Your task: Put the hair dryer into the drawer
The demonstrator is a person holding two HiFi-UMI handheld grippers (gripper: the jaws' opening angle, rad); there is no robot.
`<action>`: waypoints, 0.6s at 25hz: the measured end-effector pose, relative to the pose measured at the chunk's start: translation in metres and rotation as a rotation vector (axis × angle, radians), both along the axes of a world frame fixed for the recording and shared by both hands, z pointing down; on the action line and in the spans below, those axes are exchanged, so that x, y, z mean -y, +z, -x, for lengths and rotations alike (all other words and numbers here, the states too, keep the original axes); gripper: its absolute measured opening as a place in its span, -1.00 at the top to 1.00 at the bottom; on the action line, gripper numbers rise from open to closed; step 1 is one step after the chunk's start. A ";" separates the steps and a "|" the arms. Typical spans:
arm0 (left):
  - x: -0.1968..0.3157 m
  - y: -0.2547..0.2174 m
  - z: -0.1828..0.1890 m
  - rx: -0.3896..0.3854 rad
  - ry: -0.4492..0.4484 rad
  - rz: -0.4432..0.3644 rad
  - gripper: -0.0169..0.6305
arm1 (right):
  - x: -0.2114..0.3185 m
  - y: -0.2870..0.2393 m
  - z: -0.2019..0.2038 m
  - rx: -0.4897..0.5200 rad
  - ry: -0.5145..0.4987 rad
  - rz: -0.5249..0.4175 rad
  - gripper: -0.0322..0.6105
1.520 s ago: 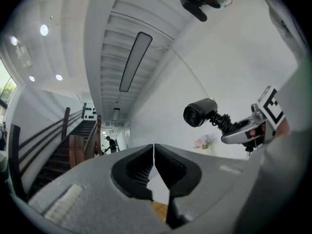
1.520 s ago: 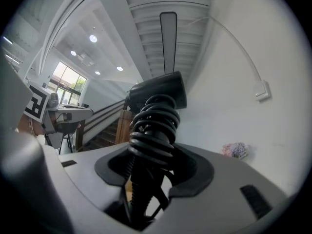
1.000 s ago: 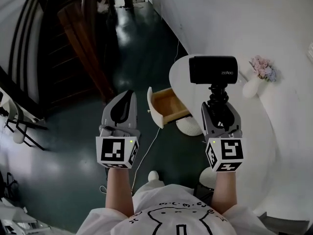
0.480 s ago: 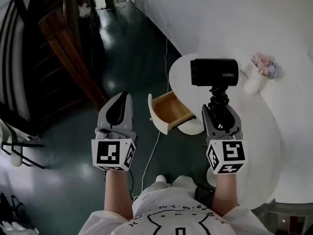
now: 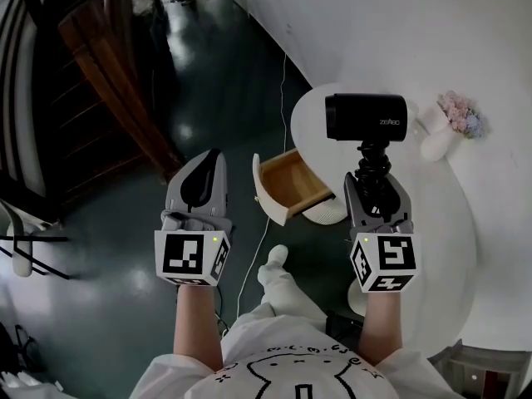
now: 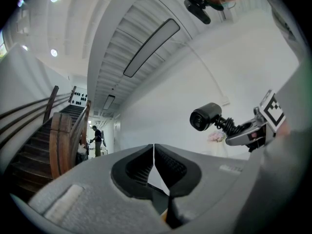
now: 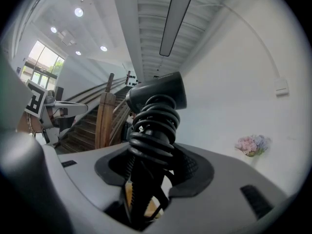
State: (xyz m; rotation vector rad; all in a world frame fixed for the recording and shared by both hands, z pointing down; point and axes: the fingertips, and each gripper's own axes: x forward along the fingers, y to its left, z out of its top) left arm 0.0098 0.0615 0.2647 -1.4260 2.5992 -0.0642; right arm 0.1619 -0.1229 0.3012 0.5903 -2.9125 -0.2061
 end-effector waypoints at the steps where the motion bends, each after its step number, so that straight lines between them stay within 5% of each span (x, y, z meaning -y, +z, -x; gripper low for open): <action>1: 0.002 0.002 0.008 -0.002 0.002 0.002 0.89 | 0.001 0.002 0.008 -0.004 -0.001 -0.002 0.26; 15: 0.095 0.007 0.117 0.029 0.127 0.088 0.89 | 0.071 0.020 0.106 -0.002 0.115 0.072 0.26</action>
